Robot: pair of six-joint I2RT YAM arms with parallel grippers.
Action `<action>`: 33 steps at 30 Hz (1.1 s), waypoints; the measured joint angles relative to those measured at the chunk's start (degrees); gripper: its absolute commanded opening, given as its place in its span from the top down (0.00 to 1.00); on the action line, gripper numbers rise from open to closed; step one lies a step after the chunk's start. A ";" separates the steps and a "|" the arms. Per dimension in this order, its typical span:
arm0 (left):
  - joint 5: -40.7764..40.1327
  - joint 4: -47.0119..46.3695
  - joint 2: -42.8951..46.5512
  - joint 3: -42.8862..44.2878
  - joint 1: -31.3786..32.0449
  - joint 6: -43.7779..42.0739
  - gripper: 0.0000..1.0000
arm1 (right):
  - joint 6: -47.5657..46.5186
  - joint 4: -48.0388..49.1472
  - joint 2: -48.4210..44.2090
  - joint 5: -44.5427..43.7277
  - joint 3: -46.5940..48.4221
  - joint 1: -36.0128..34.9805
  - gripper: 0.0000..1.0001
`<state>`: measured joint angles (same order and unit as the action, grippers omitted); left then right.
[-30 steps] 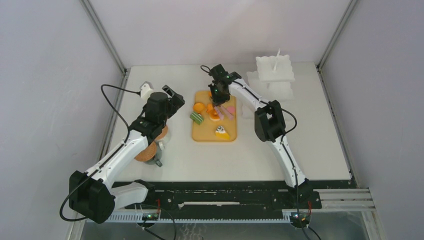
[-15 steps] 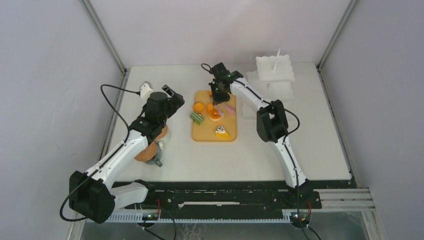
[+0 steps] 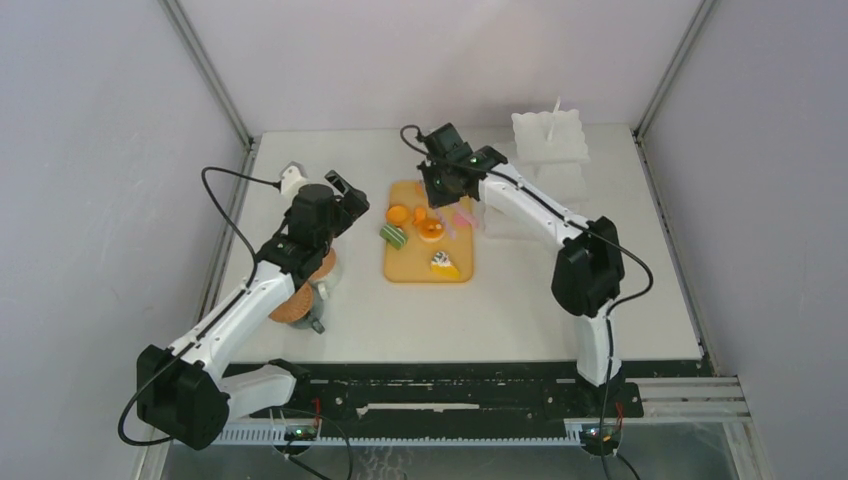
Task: Serve the afternoon tea
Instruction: Pick up the clamp from the tray, then place the clamp at the center of the board.
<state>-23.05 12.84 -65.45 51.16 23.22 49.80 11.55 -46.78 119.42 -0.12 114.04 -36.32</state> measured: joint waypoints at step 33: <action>-5.38 14.88 10.91 0.83 11.82 7.82 0.07 | 49.66 -2.51 -39.82 -37.81 -55.19 -18.91 1.00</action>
<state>-28.42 27.73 -54.54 51.99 35.05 57.63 61.21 -49.30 79.59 -37.93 58.85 -55.22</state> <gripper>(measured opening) 0.930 0.073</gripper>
